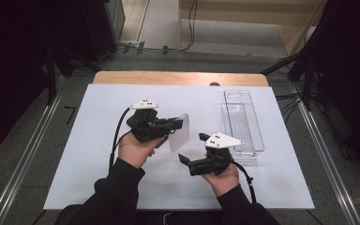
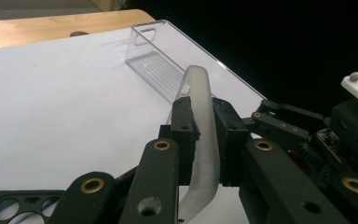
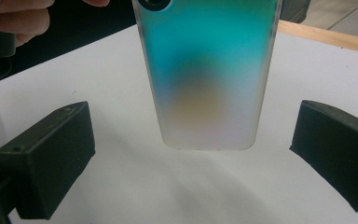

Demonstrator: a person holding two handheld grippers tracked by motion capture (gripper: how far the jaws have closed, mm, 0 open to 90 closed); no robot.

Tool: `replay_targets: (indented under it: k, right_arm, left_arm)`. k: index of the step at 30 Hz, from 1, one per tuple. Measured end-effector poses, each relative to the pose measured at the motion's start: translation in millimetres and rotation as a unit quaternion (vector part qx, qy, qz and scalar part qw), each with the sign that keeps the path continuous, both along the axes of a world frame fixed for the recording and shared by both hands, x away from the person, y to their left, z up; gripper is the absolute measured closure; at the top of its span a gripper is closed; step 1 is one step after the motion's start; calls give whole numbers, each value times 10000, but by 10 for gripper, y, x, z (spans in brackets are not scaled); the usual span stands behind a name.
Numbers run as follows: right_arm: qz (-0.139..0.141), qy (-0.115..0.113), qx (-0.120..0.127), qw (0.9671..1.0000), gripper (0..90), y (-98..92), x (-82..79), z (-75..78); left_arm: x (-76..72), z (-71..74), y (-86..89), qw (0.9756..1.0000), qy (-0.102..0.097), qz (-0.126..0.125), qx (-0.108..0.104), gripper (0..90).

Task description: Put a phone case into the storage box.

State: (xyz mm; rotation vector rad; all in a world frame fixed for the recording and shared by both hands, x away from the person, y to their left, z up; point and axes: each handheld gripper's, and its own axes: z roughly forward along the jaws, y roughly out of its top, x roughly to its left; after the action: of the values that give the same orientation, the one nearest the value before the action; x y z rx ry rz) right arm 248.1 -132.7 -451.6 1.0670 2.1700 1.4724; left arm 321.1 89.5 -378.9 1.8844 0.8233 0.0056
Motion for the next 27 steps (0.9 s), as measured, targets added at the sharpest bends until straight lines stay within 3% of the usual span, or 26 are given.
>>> replay_targets:
  k: [10, 13, 27]
  right_arm:
    - [-238, -147, 60, 9996, 0, 35, -83, -39]
    - [-277, -101, 130, 9995, 0, 52, -38, -13]
    - [-423, -133, -35, 9990, 0, 232, 248, 204]
  left_arm:
    - [-2, -32, -46, 9998, 193, 17, -12, 814]
    - [-1, -36, -56, 9997, 250, 27, -29, 814]
    - [-16, -38, -98, 9993, 366, 9, -69, 814]
